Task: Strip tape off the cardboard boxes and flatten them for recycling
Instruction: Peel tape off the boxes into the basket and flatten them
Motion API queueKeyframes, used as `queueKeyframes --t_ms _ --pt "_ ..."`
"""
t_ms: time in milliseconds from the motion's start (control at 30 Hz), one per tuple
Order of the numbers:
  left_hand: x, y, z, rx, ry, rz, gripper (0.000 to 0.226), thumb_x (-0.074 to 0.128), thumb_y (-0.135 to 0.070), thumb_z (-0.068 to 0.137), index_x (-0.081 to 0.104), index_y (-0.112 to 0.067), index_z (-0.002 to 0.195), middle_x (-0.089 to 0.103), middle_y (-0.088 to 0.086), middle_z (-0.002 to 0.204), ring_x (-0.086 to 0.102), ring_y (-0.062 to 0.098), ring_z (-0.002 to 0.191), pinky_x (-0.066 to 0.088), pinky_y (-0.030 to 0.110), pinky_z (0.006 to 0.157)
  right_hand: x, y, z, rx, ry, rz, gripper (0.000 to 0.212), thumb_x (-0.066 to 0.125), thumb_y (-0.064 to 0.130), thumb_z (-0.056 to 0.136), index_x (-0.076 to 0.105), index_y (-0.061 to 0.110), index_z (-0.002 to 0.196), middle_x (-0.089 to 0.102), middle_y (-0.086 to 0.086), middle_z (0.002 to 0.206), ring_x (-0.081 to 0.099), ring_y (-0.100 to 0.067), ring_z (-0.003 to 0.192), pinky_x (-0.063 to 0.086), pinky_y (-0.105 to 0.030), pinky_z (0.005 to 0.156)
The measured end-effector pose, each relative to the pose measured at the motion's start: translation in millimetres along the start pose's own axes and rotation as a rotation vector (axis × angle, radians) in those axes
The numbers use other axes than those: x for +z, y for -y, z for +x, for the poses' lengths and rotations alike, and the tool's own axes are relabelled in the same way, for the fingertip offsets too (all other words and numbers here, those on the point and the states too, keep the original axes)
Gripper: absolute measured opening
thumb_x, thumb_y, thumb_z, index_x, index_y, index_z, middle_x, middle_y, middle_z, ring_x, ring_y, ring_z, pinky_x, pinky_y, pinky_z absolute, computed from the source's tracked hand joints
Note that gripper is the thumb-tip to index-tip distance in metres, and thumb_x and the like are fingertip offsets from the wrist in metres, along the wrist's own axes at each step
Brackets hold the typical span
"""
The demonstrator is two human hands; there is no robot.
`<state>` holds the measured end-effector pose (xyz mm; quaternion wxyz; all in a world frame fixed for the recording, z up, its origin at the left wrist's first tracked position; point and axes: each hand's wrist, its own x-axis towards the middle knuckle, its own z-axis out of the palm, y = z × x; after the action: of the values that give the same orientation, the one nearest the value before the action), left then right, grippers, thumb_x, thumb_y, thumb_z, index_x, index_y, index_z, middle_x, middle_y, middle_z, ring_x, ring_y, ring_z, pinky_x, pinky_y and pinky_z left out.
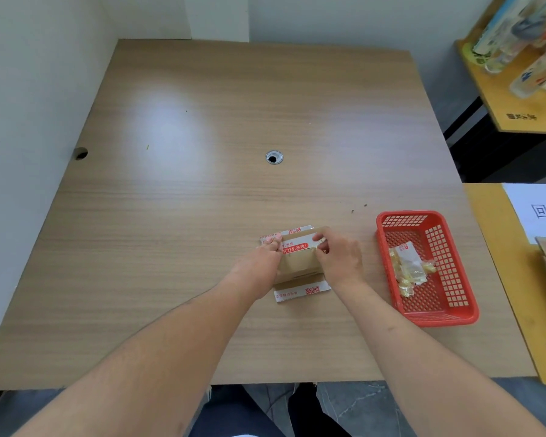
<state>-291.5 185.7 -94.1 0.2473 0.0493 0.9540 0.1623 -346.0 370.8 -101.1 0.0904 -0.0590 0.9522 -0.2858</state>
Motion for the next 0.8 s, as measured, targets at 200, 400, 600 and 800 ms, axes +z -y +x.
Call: queueKeyframes --t_ms 200,400,600,800 --pt "1.7 0.3 2.0 0.011 -0.008 0.0 0.06 0.047 -0.01 0.105 0.022 -0.005 0.159 -0.005 0.005 0.171 0.002 0.019 0.157 0.021 0.031 0.122 4.7 -0.9 -2.7 -0.229 0.179 0.03 0.053 0.07 0.008 0.086 0.068 0.031 0.133 0.076 0.008 0.1 0.07 -0.014 0.086 0.057 -0.033 0.085" --pt "0.8 -0.6 5.2 0.003 0.001 0.028 0.06 0.05 -0.014 0.105 0.024 -0.003 0.158 -0.003 0.006 0.17 0.004 0.021 0.157 0.023 0.034 0.123 10.6 0.7 -3.3 0.023 0.084 0.015 0.026 0.084 0.034 0.081 0.078 0.031 0.106 0.062 0.007 0.1 0.063 -0.012 0.087 0.055 -0.033 0.078" --pt "4.1 0.3 7.6 0.012 -0.004 0.067 0.063 0.049 -0.013 0.105 0.018 -0.002 0.159 -0.005 0.008 0.17 0.004 0.023 0.157 0.023 0.034 0.123 13.8 -1.7 2.2 0.104 0.053 0.087 0.006 0.078 0.032 0.087 0.076 0.026 0.087 0.071 0.011 0.084 0.065 -0.012 0.08 0.051 -0.028 0.077" --pt "5.5 2.3 8.1 0.011 0.007 0.091 0.066 0.049 -0.015 0.106 0.013 -0.003 0.161 -0.007 0.006 0.17 0.001 0.021 0.157 0.021 0.034 0.124 2.7 -18.7 9.7 0.221 -0.154 0.154 0.008 0.07 0.022 0.094 0.073 0.02 0.087 0.069 0.003 0.092 0.064 -0.02 0.09 0.041 -0.029 0.076"
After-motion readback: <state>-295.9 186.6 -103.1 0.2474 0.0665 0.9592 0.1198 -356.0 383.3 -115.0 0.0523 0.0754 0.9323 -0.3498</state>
